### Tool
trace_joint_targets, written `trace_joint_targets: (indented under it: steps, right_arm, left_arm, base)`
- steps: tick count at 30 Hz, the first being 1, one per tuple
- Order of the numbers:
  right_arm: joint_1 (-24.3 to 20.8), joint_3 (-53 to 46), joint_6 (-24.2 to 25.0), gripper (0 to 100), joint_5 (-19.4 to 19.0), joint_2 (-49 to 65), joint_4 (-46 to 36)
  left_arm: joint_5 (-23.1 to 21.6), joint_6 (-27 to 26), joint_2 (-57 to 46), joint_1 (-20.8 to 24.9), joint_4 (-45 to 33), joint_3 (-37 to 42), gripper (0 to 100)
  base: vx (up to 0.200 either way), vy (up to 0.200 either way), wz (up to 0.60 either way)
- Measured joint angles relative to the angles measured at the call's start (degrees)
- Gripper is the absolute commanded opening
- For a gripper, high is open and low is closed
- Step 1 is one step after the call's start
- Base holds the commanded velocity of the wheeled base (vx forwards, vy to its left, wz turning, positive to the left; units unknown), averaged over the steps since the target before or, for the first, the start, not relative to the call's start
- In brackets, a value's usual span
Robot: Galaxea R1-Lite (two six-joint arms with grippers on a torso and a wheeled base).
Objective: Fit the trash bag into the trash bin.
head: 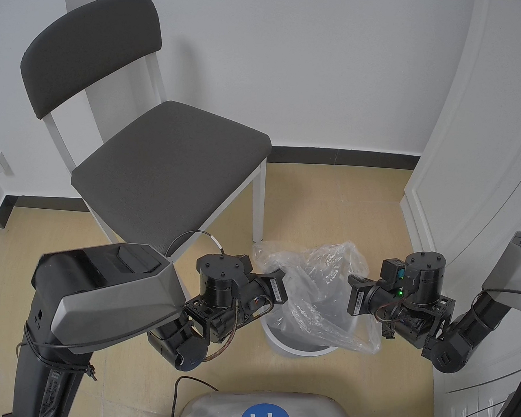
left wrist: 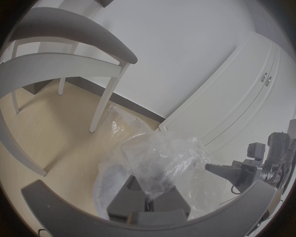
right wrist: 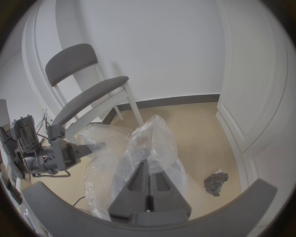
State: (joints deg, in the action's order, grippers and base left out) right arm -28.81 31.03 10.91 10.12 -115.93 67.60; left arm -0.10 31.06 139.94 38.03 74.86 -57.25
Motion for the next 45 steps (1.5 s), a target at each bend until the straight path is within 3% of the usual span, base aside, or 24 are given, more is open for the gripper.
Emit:
trace_joint_targets:
  steps: [45]
  right_arm:
    - [0.01, -0.18, -0.24, 0, 0.00, 0.00, -0.02]
  left_arm:
    - [0.00, -0.06, 0.00, -0.06, 0.07, -0.05, 0]
  base:
    - [0.000, 0.000, 0.00]
